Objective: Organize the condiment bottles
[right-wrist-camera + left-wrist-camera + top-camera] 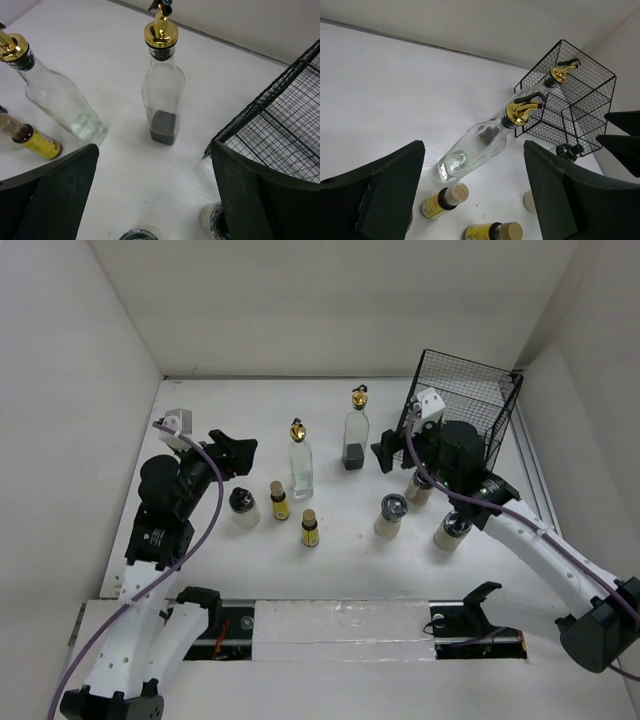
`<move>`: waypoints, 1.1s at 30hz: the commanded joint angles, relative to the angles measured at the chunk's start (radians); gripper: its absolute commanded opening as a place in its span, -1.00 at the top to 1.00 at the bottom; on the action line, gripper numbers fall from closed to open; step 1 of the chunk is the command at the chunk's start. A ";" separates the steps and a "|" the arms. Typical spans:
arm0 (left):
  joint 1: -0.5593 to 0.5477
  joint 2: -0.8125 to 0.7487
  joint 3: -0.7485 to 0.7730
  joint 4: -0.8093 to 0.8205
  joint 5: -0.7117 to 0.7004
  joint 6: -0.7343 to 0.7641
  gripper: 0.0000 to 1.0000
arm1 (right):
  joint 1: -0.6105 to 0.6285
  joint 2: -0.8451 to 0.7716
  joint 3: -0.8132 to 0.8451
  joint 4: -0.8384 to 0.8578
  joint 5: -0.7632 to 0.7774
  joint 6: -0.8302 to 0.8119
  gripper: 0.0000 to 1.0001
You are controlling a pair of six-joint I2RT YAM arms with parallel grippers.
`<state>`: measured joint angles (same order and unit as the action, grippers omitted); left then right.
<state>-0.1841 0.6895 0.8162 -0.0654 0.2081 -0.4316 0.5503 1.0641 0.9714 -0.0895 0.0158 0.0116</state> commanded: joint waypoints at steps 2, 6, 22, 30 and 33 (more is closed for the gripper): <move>-0.003 -0.028 0.037 0.032 -0.006 0.028 -0.54 | 0.016 0.007 0.003 0.166 0.009 -0.018 -0.93; -0.003 -0.028 0.026 0.047 -0.004 0.028 -0.51 | 0.025 0.075 0.021 0.175 0.021 -0.041 -0.07; -0.003 -0.008 0.008 0.067 -0.001 0.028 -0.38 | 0.025 0.391 0.184 0.303 0.046 -0.084 -0.80; -0.003 0.001 0.008 0.067 -0.010 0.028 -0.38 | -0.009 0.572 0.317 0.441 0.019 -0.067 -0.69; -0.003 0.001 0.008 0.067 -0.010 0.028 -0.38 | -0.009 0.626 0.326 0.497 0.019 -0.047 -0.47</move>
<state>-0.1841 0.6937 0.8173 -0.0475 0.2012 -0.4164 0.5476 1.6669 1.2537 0.2829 0.0483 -0.0551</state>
